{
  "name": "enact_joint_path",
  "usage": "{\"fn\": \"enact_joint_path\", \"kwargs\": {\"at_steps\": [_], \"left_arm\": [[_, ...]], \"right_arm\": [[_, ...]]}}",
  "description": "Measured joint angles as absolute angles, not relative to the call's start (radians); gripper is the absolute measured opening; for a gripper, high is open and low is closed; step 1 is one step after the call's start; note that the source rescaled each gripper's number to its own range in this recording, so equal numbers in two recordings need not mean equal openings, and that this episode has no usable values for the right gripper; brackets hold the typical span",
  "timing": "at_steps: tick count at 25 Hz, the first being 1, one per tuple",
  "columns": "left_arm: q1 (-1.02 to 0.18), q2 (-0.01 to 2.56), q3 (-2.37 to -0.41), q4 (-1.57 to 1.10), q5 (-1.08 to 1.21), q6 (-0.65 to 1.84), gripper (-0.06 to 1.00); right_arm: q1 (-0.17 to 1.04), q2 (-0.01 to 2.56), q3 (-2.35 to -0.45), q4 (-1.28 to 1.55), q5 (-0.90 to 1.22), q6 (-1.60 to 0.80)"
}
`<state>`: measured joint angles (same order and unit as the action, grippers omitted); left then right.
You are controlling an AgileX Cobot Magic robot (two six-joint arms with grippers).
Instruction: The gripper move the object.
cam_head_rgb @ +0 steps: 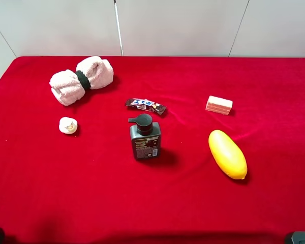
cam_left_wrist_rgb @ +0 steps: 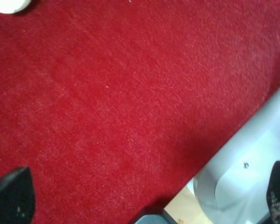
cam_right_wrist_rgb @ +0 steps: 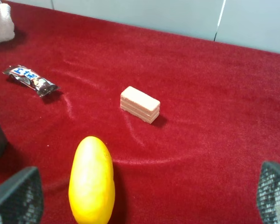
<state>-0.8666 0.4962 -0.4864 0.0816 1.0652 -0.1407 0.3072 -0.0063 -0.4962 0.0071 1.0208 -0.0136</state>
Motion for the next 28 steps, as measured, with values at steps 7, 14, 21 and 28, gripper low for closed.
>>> {"fn": "enact_joint_path", "kwargs": {"at_steps": [7, 14, 21, 28], "left_arm": [[-0.582, 0.336, -0.483, 0.005, 1.065, -0.031, 1.0], [-0.303, 0.193, -0.482, -0.043, 1.066, 0.031, 1.0], [-0.111, 0.105, -0.482, -0.064, 1.066, 0.063, 1.0], [0.037, -0.003, -0.482, -0.075, 1.066, 0.075, 1.0]], "right_arm": [[0.307, -0.006, -0.496, 0.007, 1.021, -0.014], [0.307, -0.006, -0.496, 0.007, 1.02, -0.014], [0.307, -0.006, -0.496, 0.007, 1.021, -0.014], [0.307, -0.006, -0.496, 0.007, 1.021, -0.014]]}}
